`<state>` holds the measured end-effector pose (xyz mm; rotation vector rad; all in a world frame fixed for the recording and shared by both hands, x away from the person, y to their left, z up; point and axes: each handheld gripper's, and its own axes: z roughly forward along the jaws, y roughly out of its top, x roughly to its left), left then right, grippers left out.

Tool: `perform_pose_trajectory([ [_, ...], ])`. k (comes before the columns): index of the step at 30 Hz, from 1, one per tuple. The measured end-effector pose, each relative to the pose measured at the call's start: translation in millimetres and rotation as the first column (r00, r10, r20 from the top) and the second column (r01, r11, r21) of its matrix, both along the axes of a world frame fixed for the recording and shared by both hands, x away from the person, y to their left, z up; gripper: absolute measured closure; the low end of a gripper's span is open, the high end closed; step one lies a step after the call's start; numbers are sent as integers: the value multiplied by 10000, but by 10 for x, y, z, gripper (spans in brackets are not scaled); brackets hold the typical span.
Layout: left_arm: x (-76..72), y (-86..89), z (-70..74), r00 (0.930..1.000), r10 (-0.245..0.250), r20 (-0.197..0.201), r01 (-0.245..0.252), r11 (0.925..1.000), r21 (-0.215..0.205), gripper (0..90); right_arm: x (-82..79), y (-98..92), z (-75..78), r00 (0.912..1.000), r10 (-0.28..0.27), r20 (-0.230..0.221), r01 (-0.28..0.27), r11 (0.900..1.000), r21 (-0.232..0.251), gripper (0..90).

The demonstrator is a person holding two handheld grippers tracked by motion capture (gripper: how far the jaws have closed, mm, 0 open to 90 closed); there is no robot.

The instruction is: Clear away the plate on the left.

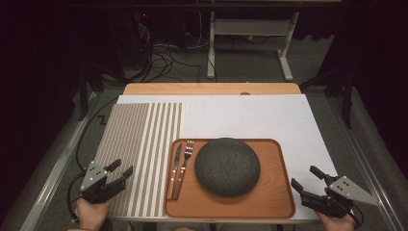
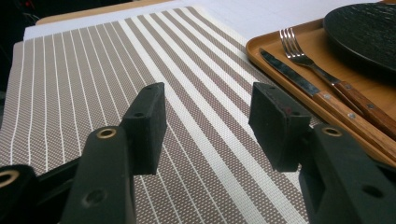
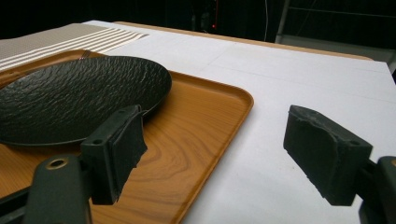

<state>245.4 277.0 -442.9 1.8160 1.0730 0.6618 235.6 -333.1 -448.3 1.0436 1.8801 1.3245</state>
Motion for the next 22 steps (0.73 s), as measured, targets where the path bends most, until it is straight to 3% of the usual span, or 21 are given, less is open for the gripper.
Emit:
perform_pose_trajectory([
  [11, 37, 33, -86, 9996, 231, -156, -230, 9997, 54, 438, -4, -54, -2, 9998, -163, -70, 165, 9997, 203, 212],
  [22, 76, 105, -152, 9970, 646, -424, -660, 9973, -328, 437, 3, -64, -6, 9999, -54, -133, 57, 9996, 277, 212],
])
